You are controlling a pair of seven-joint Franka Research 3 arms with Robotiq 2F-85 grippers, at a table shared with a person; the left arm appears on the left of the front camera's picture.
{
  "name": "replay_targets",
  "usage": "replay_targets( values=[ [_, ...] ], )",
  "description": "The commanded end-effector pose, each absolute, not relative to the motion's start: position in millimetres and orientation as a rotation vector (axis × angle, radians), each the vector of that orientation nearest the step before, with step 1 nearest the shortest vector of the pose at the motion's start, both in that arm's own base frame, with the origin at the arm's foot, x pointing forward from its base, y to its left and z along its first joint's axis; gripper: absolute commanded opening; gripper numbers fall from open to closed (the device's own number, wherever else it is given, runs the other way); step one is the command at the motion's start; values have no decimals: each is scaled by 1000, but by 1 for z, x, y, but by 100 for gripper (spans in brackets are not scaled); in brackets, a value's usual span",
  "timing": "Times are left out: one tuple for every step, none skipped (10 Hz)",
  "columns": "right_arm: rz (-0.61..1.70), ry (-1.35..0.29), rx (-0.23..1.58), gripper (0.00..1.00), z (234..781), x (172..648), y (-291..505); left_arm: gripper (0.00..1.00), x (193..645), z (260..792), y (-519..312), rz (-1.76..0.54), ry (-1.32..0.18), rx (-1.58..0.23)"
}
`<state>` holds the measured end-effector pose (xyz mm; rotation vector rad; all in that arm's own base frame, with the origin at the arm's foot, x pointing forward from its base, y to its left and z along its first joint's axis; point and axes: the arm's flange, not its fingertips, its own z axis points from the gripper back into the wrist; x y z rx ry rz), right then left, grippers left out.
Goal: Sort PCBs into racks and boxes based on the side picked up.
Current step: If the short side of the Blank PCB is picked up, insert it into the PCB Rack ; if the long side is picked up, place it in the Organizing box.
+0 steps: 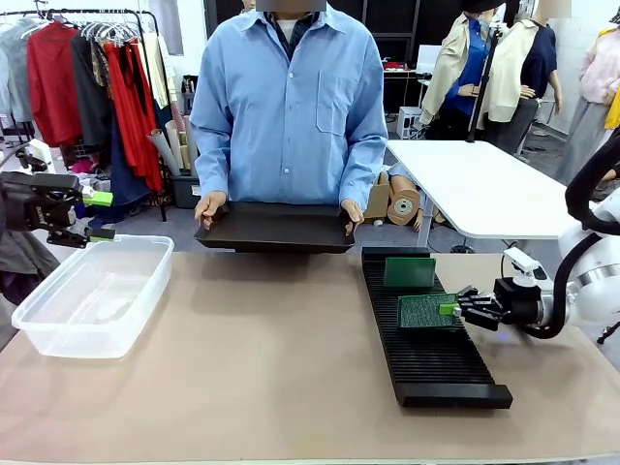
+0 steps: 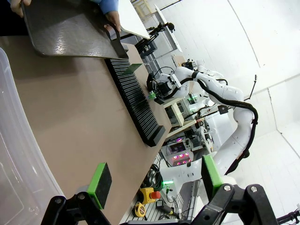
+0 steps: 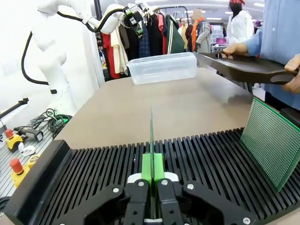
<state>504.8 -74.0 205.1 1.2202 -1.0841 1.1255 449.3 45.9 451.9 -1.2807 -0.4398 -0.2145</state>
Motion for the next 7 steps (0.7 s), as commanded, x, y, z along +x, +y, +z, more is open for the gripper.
replay_targets(
  values=[
    [1135,-1033,1253,0,206,508,-74,100,449,453,46,-213,-441,-1281],
    [1142,-1035,1237,0,205,508,-75,100,449,453,46,-213,-441,-1281],
    [1153,-1037,1221,0,205,508,-75,100,449,453,46,-213,-441,-1281],
    [1150,-1037,1223,0,204,508,-75,100,449,453,46,-213,-441,-1281],
    [1147,-1041,1221,0,203,509,-76,100,449,453,46,-213,-441,-1281],
    [1138,-1042,1220,0,201,509,-78,100,449,453,46,-213,-441,-1281],
    [1131,-1046,1222,0,200,509,-78,100,449,453,46,-213,-441,-1281]
  ],
)
